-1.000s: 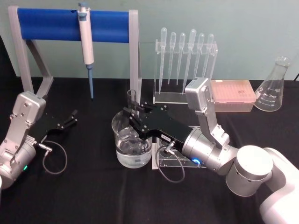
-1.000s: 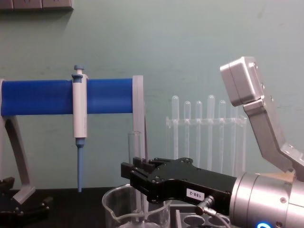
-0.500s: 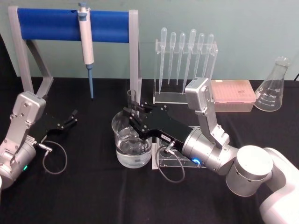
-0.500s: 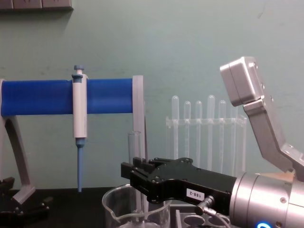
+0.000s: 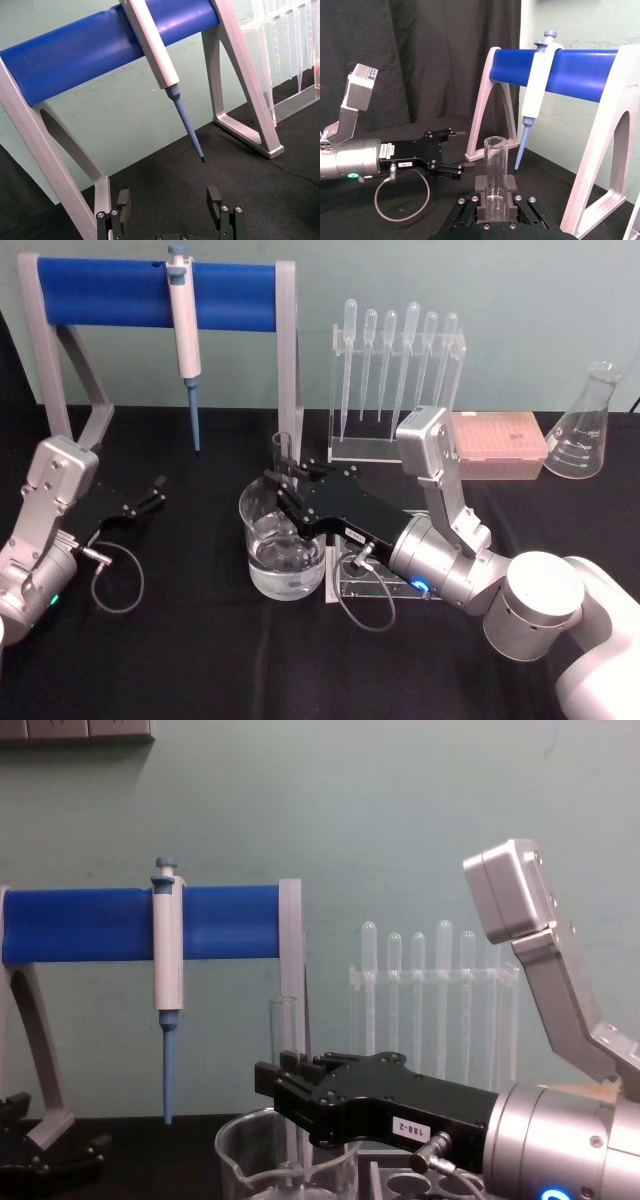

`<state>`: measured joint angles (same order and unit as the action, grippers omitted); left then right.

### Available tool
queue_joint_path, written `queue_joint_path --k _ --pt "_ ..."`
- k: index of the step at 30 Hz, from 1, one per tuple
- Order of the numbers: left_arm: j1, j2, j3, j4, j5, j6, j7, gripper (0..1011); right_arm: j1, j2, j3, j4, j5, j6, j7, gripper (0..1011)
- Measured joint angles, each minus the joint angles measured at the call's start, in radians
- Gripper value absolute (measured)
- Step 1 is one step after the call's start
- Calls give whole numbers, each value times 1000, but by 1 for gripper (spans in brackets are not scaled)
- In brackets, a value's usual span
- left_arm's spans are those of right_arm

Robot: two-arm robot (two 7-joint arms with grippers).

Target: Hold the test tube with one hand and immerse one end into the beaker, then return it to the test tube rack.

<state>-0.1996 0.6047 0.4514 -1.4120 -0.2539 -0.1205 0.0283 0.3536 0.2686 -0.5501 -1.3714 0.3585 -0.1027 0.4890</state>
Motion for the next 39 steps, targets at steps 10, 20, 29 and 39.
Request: queue_joint_path --k 10,20,29,39 --pt "0 0 0 0 0 0 0 1000 0 0 0 0 0 0 0 224" --pt "0 0 0 0 0 0 0 1000 0 0 0 0 0 0 0 224" --pt "0 0 0 0 0 0 0 1000 0 0 0 0 0 0 0 224" --pt "0 0 0 0 0 0 0 1000 0 0 0 0 0 0 0 224"
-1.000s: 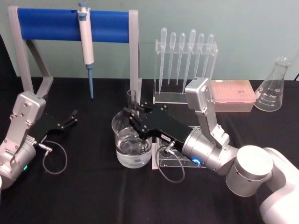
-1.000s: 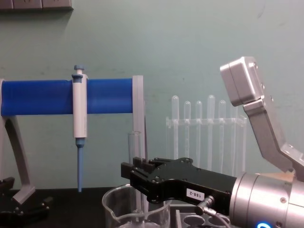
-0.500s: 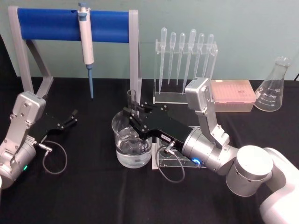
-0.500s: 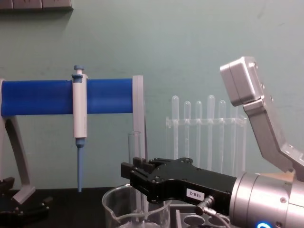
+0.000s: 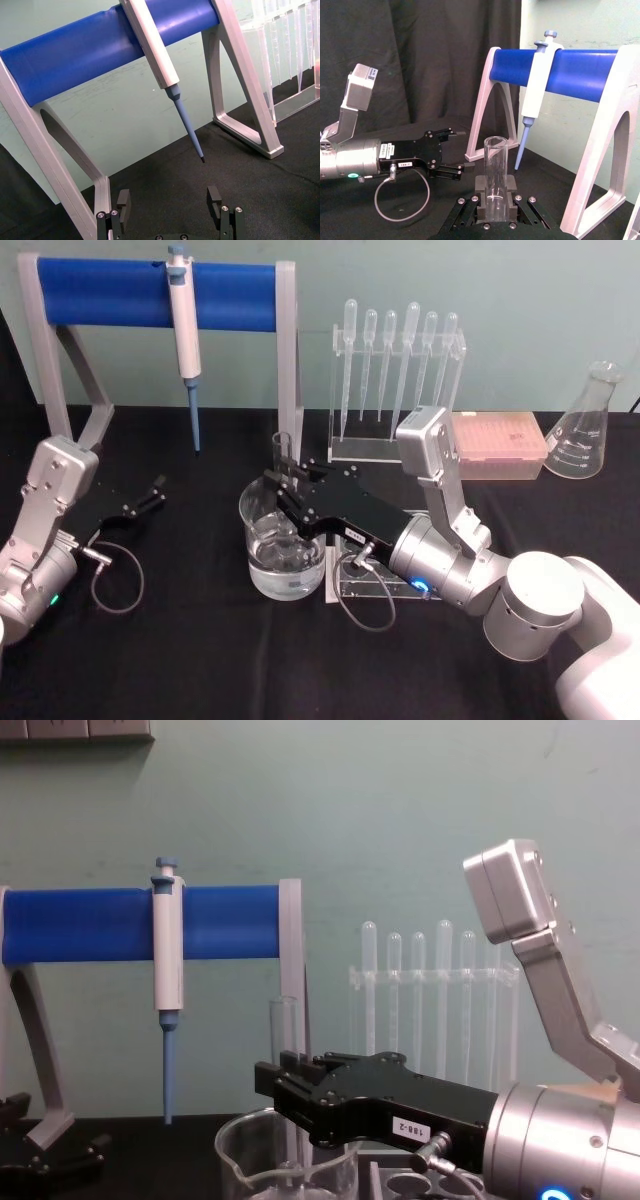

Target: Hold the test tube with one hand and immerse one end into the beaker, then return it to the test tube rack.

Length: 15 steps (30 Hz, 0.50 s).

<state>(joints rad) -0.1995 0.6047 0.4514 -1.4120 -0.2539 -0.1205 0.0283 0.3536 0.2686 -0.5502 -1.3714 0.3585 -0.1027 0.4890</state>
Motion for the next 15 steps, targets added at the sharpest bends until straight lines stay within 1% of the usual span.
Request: queue_joint_path --k 15 --pt "0 0 0 0 0 0 0 1000 0 0 0 0 0 0 0 224"
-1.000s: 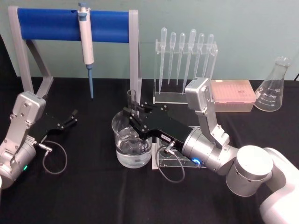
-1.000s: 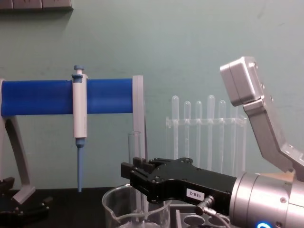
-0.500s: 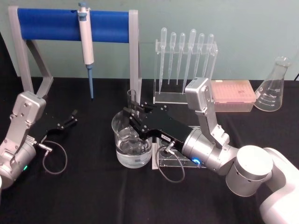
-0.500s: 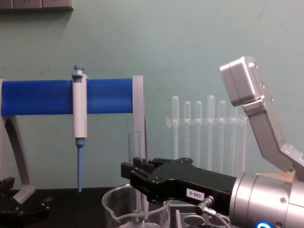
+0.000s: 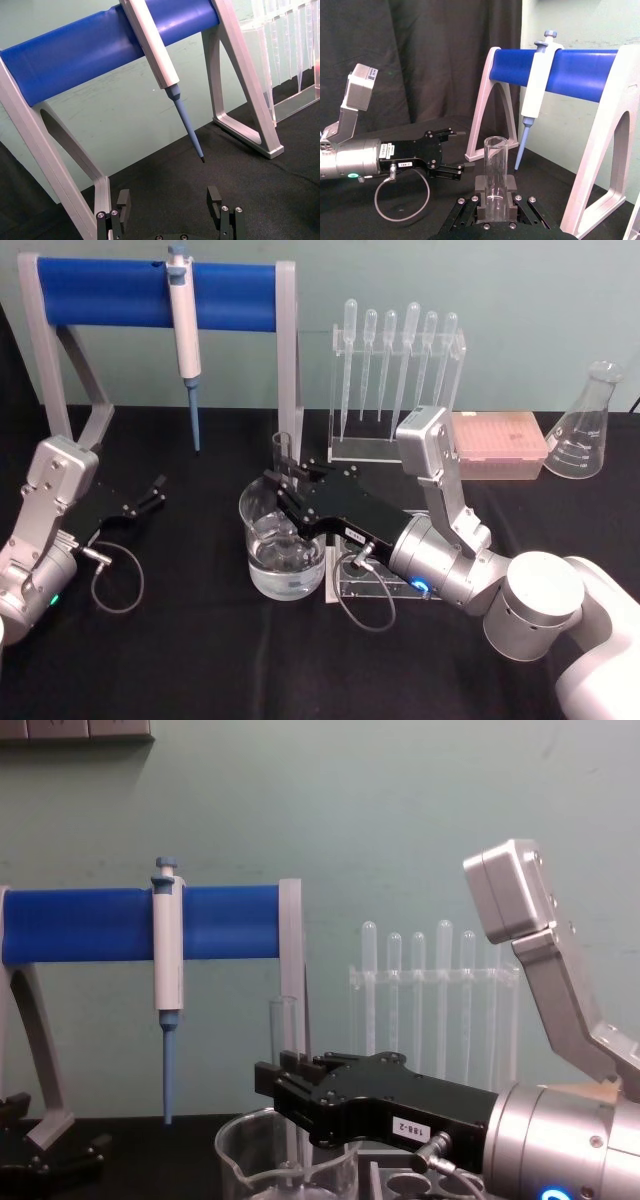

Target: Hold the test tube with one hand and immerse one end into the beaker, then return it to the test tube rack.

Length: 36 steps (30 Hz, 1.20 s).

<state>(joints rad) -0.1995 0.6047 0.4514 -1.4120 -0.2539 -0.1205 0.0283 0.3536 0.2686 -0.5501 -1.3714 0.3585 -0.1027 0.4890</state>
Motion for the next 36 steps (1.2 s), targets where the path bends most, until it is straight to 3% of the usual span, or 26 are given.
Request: queue_joint_path --k 36 --pt "0 0 0 0 0 0 0 1000 0 0 0 0 0 0 0 224"
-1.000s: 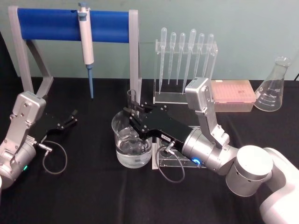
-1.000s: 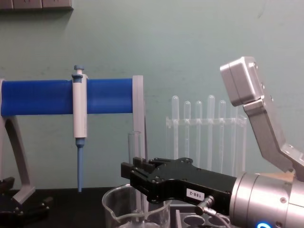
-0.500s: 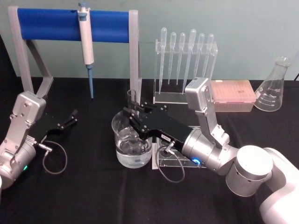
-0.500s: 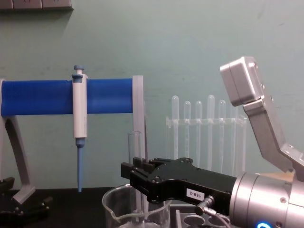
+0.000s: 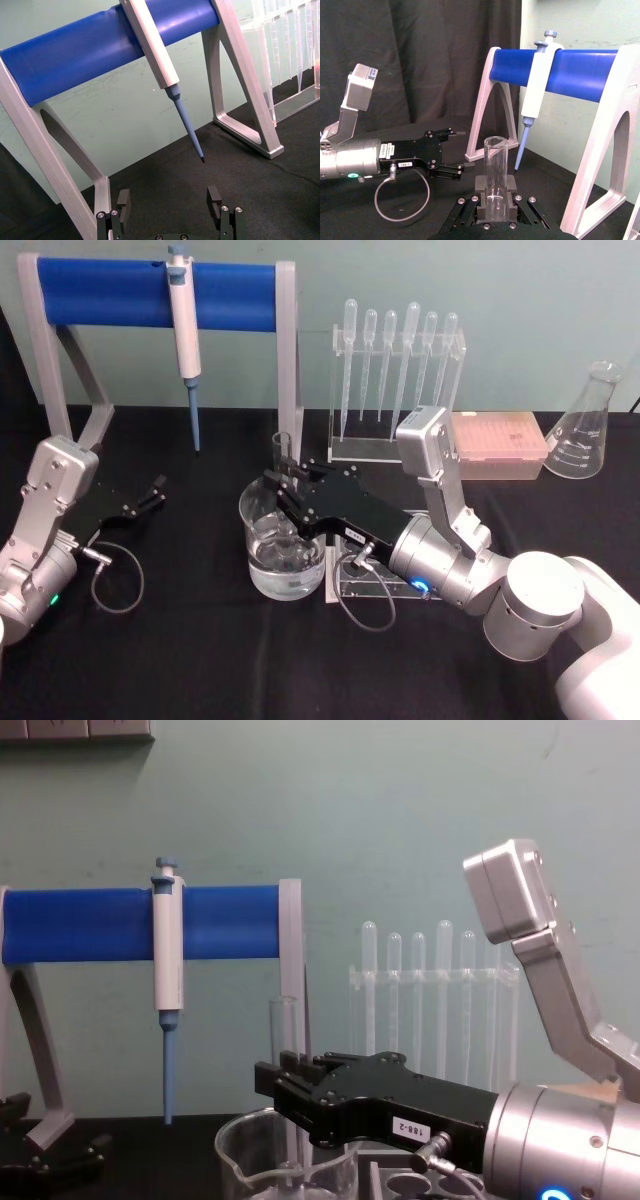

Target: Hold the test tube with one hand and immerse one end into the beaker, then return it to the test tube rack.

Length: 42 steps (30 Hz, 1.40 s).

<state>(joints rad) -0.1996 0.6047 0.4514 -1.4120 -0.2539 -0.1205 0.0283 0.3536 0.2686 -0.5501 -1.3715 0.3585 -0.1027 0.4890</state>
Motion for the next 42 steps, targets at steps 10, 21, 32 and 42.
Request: queue_joint_path --k 10,21,32,42 --pt "0 0 0 0 0 0 0 1000 0 0 0 0 0 0 0 224" --pt "0 0 0 0 0 0 0 1000 0 0 0 0 0 0 0 224" --pt "0 0 0 0 0 0 0 1000 0 0 0 0 0 0 0 224" --pt "0 0 0 0 0 0 0 1000 0 0 0 0 0 0 0 224"
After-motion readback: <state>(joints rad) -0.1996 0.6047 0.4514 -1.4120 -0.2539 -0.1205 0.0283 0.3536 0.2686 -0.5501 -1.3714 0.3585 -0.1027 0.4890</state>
